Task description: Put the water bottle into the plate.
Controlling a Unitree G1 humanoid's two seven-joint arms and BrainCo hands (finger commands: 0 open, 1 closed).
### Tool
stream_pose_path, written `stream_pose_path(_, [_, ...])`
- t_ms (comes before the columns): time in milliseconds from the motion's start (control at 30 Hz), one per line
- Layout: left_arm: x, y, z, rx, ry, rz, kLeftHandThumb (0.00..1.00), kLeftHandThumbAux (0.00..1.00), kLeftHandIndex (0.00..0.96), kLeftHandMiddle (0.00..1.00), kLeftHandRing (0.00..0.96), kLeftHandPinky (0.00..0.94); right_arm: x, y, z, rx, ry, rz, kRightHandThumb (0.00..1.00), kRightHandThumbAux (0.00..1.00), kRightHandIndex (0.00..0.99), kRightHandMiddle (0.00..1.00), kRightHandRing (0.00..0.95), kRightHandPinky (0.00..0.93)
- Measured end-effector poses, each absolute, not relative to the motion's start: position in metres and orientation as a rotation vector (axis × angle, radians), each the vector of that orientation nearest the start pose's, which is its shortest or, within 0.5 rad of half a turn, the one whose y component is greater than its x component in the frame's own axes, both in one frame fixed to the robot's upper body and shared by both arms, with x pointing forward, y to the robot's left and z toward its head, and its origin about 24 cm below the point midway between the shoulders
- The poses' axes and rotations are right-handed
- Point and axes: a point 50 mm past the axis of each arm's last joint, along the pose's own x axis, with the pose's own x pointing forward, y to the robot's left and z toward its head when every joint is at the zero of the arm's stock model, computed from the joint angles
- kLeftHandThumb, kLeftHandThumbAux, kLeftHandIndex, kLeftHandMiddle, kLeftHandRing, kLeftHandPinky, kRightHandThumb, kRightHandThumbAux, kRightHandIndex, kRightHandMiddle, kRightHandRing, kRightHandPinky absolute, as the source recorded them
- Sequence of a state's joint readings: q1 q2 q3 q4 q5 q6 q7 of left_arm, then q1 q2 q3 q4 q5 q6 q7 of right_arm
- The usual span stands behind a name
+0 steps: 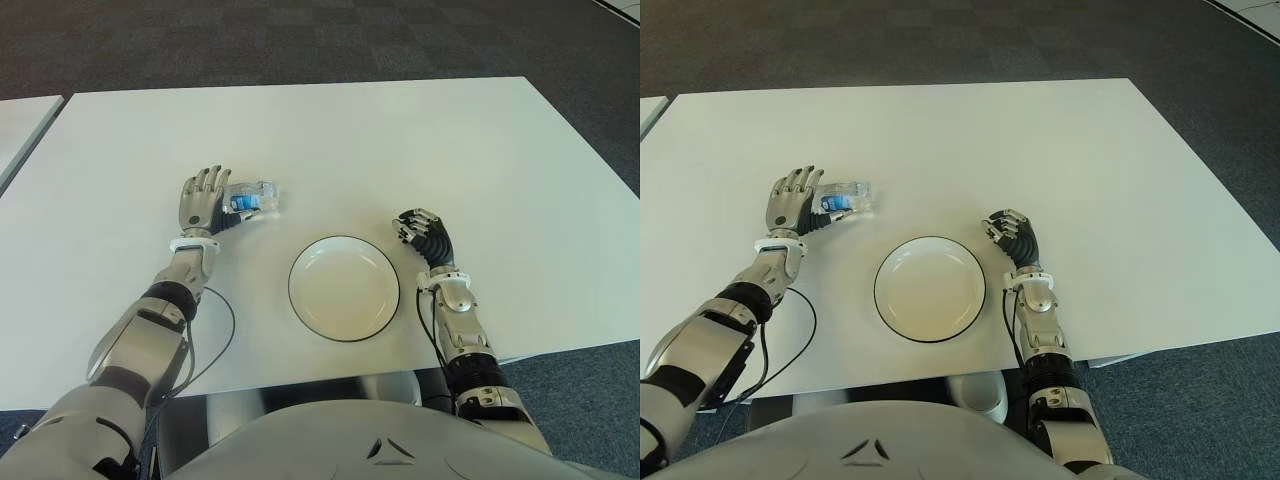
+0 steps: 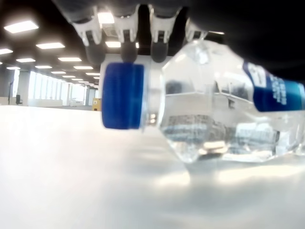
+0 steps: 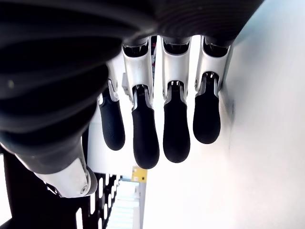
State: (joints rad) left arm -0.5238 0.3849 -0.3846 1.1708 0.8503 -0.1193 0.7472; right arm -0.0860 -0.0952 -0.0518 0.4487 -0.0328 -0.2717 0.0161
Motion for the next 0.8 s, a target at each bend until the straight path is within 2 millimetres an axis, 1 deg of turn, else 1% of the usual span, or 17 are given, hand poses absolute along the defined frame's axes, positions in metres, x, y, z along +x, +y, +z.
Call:
stream_pose_path(267, [0.305, 0.228, -0.018, 1.529, -0.009, 0.088, 0.646, 0.231, 0.000, 0.000, 0.000, 0.000, 0.257, -0.179, -0.011, -0.119, 0.095, -0.015, 0.708, 0.729, 0.433, 0.598, 0.608, 0.615])
stream_pose_path(400, [0.308, 0.226, -0.016, 1.548, -0.020, 0.072, 0.650, 0.233, 0.000, 0.000, 0.000, 0.000, 0.257, -0.179, -0.011, -0.119, 0.096, -0.014, 0.708, 0.729, 0.433, 0.602, 0.609, 0.612])
stream_pose_path(800, [0.313, 0.217, -0.015, 1.649, -0.060, -0.016, 0.622, 0.277, 0.000, 0.000, 0.000, 0.000, 0.256, -0.179, -0.011, -0.123, 0.097, -0.020, 0.707, 0.730, 0.433, 0.589, 0.599, 0.602])
